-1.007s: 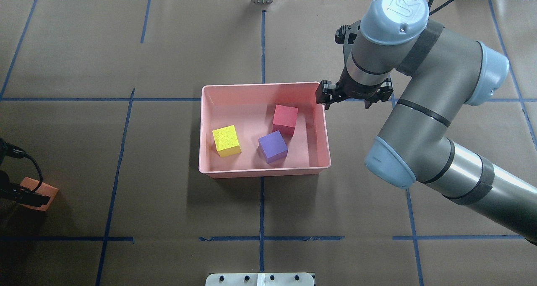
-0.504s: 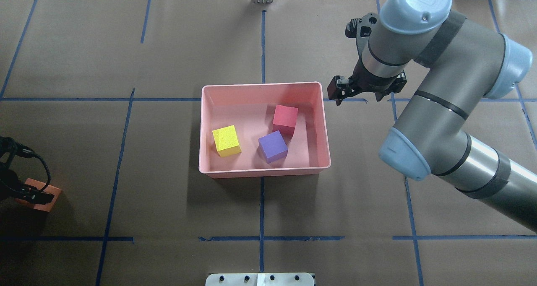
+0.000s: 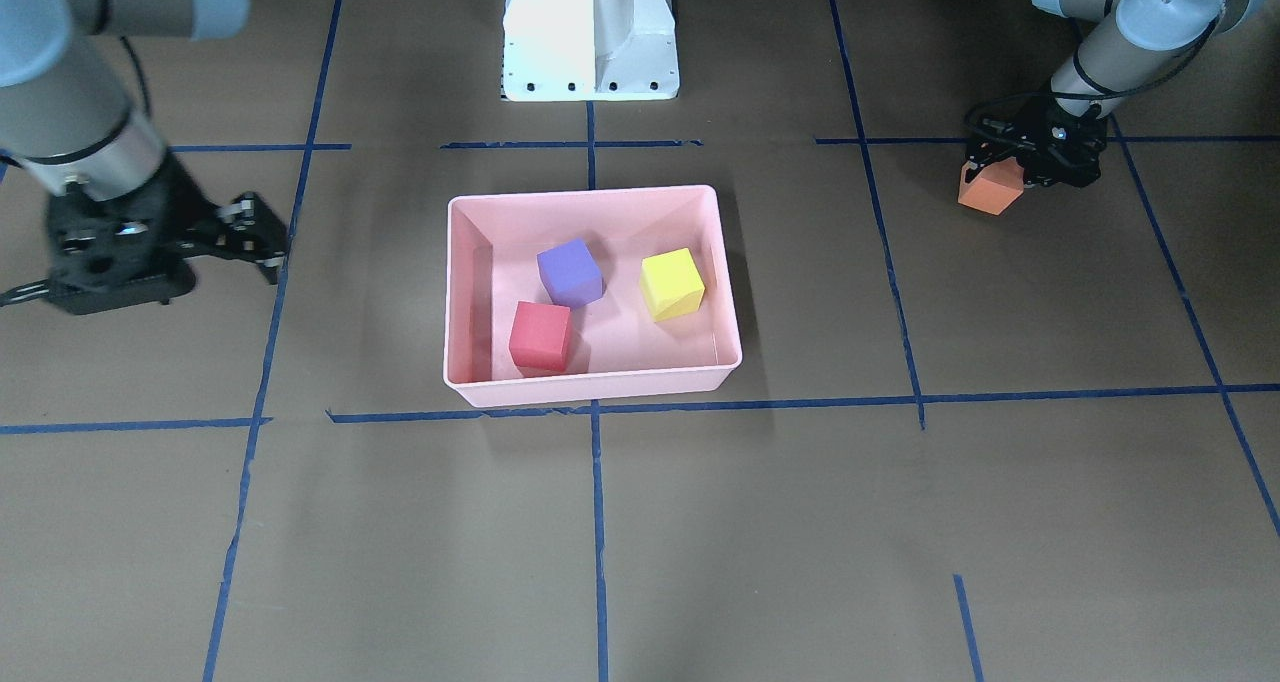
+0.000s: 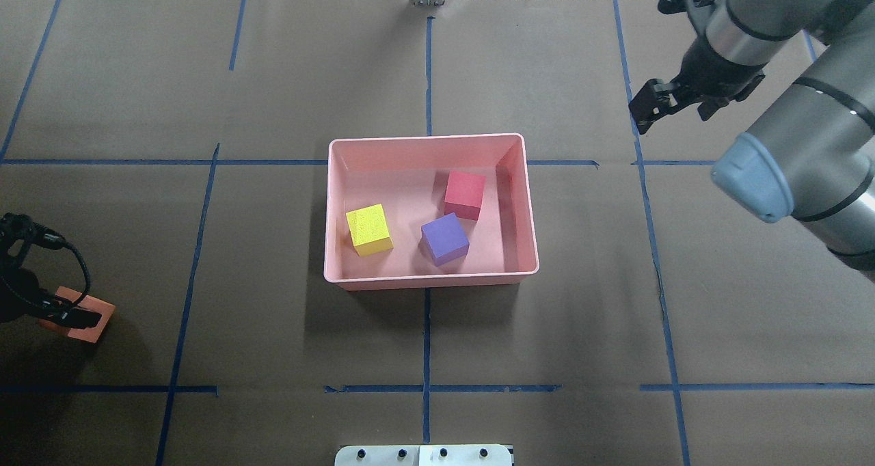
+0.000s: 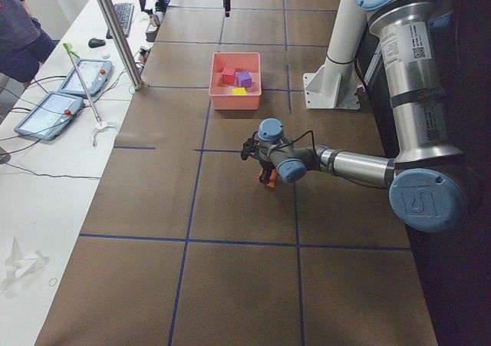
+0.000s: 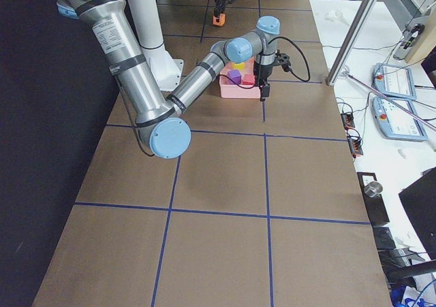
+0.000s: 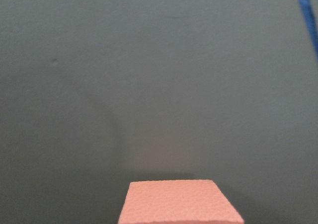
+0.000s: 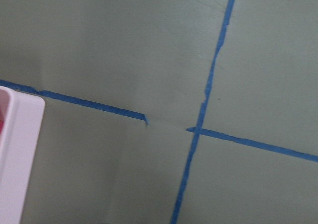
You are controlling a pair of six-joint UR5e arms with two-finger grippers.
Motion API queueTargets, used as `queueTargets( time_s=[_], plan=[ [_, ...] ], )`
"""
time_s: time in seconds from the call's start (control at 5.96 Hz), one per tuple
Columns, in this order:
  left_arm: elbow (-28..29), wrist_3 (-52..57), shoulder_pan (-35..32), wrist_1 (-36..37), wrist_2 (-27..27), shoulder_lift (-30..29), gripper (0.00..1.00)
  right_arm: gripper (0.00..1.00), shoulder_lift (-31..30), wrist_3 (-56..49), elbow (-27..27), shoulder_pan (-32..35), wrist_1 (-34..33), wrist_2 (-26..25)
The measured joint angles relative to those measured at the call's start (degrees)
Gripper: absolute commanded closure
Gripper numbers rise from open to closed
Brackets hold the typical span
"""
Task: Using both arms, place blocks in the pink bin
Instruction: 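Carry the orange cube with the left gripper and release it in the bin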
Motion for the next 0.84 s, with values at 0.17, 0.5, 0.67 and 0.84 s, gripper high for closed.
queueTargets(
  time_s=[0.17, 0.5, 0.67, 0.84],
  plan=[
    [-2.8, -0.1, -1.4, 8.3, -0.1, -5.3, 0.58, 0.0, -4.0, -8.3, 0.0, 4.0, 0.2, 1.7],
    [-7.5, -2.6, -2.4, 31.9, 0.0, -22.6, 0.58, 0.0, -11.5, -22.9, 0.0, 11.6, 0.3, 4.3],
    [-7.8, -5.3, -2.2, 43.5, 0.1, -33.2, 0.58, 0.0, -15.0, -29.1, 0.0, 14.8, 0.3, 4.8],
    [-5.9, -9.4, -1.7, 50.9, 0.1, -42.5, 0.58, 0.0, -18.1, -34.5, -0.1, 17.9, 0.3, 5.3]
  ],
)
